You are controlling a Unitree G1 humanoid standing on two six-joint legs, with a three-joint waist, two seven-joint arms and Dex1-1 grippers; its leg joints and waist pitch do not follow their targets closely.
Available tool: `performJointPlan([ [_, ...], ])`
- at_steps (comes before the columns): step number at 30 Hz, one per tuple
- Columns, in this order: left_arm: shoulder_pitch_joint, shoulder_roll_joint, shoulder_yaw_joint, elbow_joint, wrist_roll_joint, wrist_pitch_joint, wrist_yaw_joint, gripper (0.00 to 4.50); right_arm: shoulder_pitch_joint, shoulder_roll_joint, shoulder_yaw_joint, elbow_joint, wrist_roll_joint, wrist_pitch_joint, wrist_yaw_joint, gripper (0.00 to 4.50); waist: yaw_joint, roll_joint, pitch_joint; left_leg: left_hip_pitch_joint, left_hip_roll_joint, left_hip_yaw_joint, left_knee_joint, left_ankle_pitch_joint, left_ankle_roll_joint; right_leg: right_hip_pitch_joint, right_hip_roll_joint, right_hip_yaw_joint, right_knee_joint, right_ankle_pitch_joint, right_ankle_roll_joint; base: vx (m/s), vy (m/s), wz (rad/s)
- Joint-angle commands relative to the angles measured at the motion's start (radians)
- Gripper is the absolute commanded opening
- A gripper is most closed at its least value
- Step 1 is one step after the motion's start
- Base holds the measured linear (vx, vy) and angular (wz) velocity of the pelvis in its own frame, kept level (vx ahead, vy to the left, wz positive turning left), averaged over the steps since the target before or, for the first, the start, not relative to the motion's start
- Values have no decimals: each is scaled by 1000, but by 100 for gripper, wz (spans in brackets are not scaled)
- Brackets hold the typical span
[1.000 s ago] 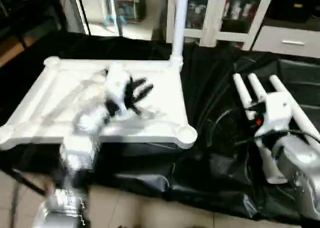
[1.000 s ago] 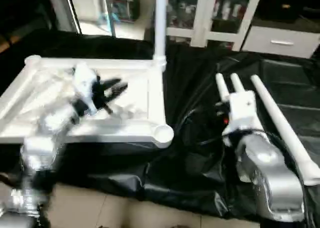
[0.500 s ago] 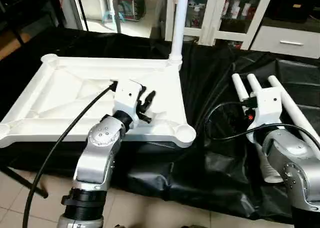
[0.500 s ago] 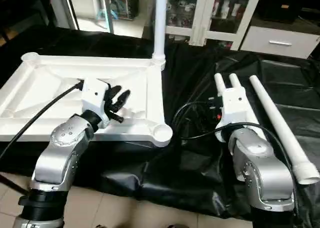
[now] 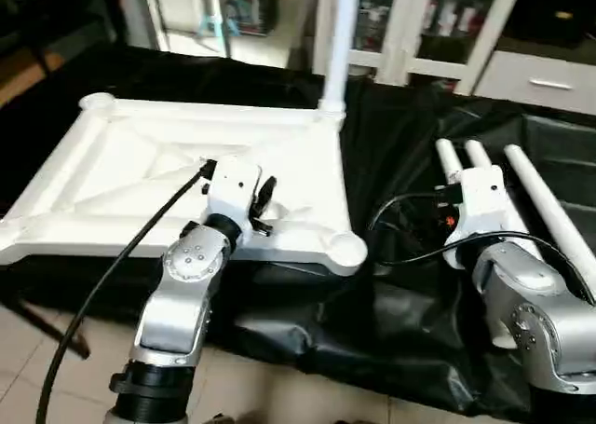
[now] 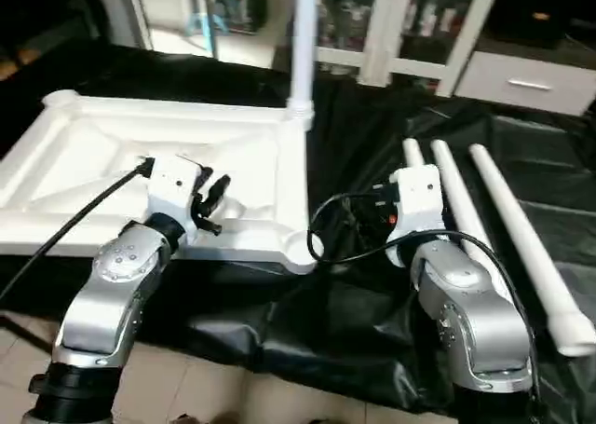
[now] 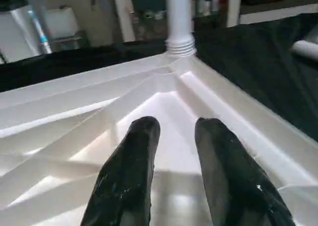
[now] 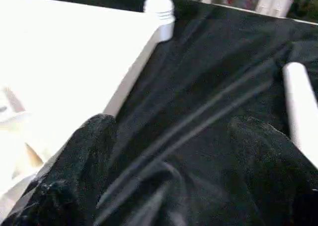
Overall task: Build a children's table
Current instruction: Rotate table base
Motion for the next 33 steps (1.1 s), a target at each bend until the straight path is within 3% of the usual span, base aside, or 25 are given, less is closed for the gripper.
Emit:
performJointPlan([
  [1,4,-5,-2,-15,4,12,17,155,4,2,-6,8,-1,4,0,389,2,-7,-65,15,36,-8,-67,-38,51,53,-72,59,-45,-101,-158,0,0,0],
  [6,1,-12,3,-14,-8,19,32,155,18,33,-16,-18,15,24,-15,389,-18,6,-65,28,67,-34,-87,-137,8,49,-34,24,-60,-132,-123,0,0,0],
  [7,-1,-13,3,-13,-9,22,35,155,20,36,-15,-22,16,27,-18,389,-22,32,-70,114,142,-13,-94,-134,-39,-19,0,23,-66,-169,-108,-25,-46,-19],
  [8,-3,-13,2,-12,-10,23,36,155,22,39,-14,-24,17,27,-21,389,-20,24,-61,105,179,-12,-116,-151,-45,-29,-1,9,-44,-159,-100,-25,-46,-19],
  [9,-8,-16,1,-9,-9,28,42,155,23,43,-14,-24,18,27,-23,389,-10,22,-59,98,248,-6,-159,-188,-6,-32,-18,1,49,-107,-75,-19,-81,-44],
  [10,-9,-17,1,-8,-9,29,45,155,23,44,-14,-24,19,26,-23,389,-3,9,-60,109,257,19,-158,-214,57,-49,-37,9,87,-93,-85,-19,-146,-54],
  [11,-11,-17,1,-8,-9,30,46,155,23,44,-13,-23,18,25,-23,389,-11,-33,-56,56,203,-14,-149,-269,119,0,-61,27,80,-69,-86,-19,-146,-54],
  [12,-12,-18,1,-8,-12,32,48,155,21,43,-9,-24,14,23,-23,389,-12,-67,-64,15,-36,83,39,-325,118,6,-28,51,-64,-189,-91,-36,-183,-23],
  [13,-12,-18,1,-8,-13,34,50,155,19,44,-7,-25,13,21,-21,389,8,-82,-72,5,-90,72,122,-314,150,25,-66,75,-93,-333,-95,-25,-174,-9],
  [14,-12,-18,1,-8,-14,34,52,155,18,44,-5,-26,11,19,-19,389,10,-78,-77,-59,-88,22,158,-196,163,85,-117,91,-85,-423,-97,-25,-174,-9],
  [16,-11,-17,0,-9,-15,36,55,155,15,43,-3,-25,6,18,-14,389,-7,-46,-60,-69,-85,-26,91,-62,183,80,-86,47,-113,-345,30,-34,-139,-7],
  [17,-11,-17,-1,-9,-15,36,55,155,14,43,-3,-25,6,18,-13,389,-7,-20,-63,-52,-60,-39,51,-41,208,74,-68,24,-132,-342,84,-45,-123,-1],
  [18,-11,-16,-1,-9,-15,37,57,155,13,42,-2,-25,6,19,-11,389,-34,18,-68,-20,144,-173,-44,10,298,49,-33,-38,-61,-326,175,-36,-85,-11],
  [19,-11,-16,0,-11,-15,39,59,155,11,40,0,-26,5,19,-8,389,-41,40,-90,24,265,-241,-77,33,362,21,-42,-24,72,-327,175,-10,-89,-4],
  [20,-12,-17,4,-11,-18,50,59,155,9,38,0,-26,8,18,-6,389,-44,20,-82,56,220,-203,-51,126,402,-83,-35,15,184,-270,100,-10,-89,-4],
  [21,-13,-18,7,-10,-21,59,60,155,7,36,-1,-26,9,18,-4,389,-51,18,-72,39,139,-171,-39,232,493,-87,-37,52,186,-163,28,-22,-119,6],
  [22,-14,-20,13,-10,-29,75,57,155,6,35,-1,-27,11,18,-3,389,-45,0,-80,16,51,-126,-5,245,489,-46,-34,75,101,-70,-27,-69,-141,-2],
  [23,-16,-21,17,-9,-34,85,56,155,4,34,-1,-26,11,18,-2,389,-37,-10,-72,-11,5,-93,3,175,437,-15,-39,82,50,-66,-54,-69,-141,-2],
  [24,-20,-16,16,-9,-33,83,59,155,1,35,-3,-26,13,18,1,389,-19,-46,-87,-65,-61,-51,60,136,333,53,-112,106,-2,-22,-145,-93,-161,-16],
  [25,-22,-14,18,-10,-42,88,54,155,-1,36,-3,-27,14,19,3,389,25,-46,-77,-45,-33,-48,38,41,177,43,-148,124,-29,-143,-71,-98,-173,-16],
  [26,-26,-9,16,-10,-45,93,48,155,-5,35,-1,-26,14,18,7,389,32,-58,-75,-51,-33,-50,37,-29,129,66,-166,145,-46,-314,42,-98,-173,-16],
  [28,-27,-9,20,-11,-56,94,41,155,-10,36,2,-20,14,16,11,389,39,-62,-70,-58,-34,-54,51,-41,123,65,-182,168,-71,-494,115,-80,-108,-4],
  [30,-27,7,8,-16,-46,69,32,155,-20,38,8,-9,10,12,14,389,47,-45,-56,-67,-18,-76,67,-55,113,58,-218,189,-98,-695,69,-71,-30,-3],
  [32,-20,38,-18,-26,-42,62,-17,155,-37,39,11,10,8,6,18,389,34,-29,-46,-33,2,-74,-7,-103,101,39,-150,129,-84,-666,-42,-63,79,0],
  [33,-13,57,-28,-38,-65,52,-66,155,-53,36,18,26,7,2,24,389,-4,-12,-50,14,10,-59,-59,-266,76,11,-47,68,-39,-439,-101,-53,121,5],
])
